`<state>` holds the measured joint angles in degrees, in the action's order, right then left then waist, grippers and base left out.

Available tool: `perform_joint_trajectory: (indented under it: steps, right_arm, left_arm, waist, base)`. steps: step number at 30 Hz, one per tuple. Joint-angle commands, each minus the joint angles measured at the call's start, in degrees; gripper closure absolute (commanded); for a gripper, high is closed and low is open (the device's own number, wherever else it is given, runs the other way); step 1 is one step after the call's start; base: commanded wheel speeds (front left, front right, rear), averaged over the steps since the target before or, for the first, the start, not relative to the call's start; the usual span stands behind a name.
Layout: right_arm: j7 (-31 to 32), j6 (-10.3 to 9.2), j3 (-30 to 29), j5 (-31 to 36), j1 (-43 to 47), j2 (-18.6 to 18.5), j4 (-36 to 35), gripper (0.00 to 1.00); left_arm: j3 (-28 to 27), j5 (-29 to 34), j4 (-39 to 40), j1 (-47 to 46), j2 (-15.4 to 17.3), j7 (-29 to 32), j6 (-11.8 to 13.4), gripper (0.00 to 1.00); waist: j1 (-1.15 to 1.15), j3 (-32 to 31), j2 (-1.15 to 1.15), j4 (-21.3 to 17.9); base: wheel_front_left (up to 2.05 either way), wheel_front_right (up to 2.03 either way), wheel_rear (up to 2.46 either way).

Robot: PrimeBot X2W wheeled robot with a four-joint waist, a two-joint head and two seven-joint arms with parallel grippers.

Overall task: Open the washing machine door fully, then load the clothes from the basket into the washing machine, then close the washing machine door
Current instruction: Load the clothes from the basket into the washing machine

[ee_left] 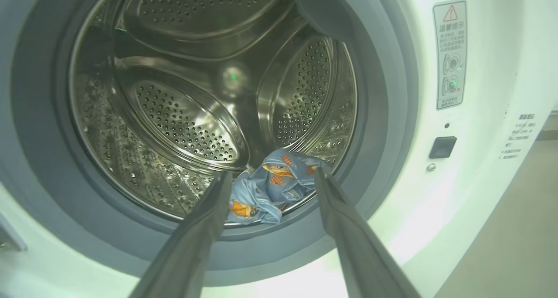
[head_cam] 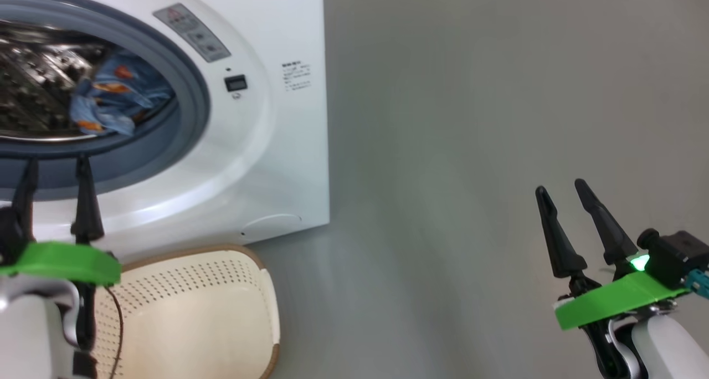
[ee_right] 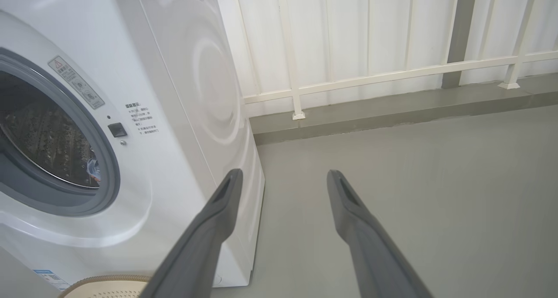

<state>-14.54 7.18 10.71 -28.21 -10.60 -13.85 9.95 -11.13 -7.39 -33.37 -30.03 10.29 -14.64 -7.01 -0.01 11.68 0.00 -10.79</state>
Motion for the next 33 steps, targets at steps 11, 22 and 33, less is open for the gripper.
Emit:
perform_joint_trajectory:
  steps: [11,22,33]
  right_arm:
    - [-0.5,0.31,-0.4,-0.1,4.4,-2.0,-1.1,0.0]
    - [-0.5,0.31,-1.7,-0.1,8.4,-2.3,-1.2,0.0]
    - [-0.5,0.31,-2.9,0.1,10.3,-2.0,-1.7,0.0]
  left_arm:
    - [-2.8,0.8,8.3,10.1,-1.4,-0.4,-0.4,0.0]
    - [-2.7,0.9,13.4,18.5,-2.5,-0.4,-0.5,0.0]
    - [-2.6,-1.0,18.1,24.3,-3.1,-0.4,-0.5,0.0]
  waist:
    - [0.01,-5.8,0.0,3.0]
    - [0.01,-9.5,0.0,4.1]
    - [0.01,-10.5,0.0,4.6]
  base:
    - [0.0,0.0,0.0]
    - [0.0,0.0,0.0]
    - [0.0,0.0,0.0]
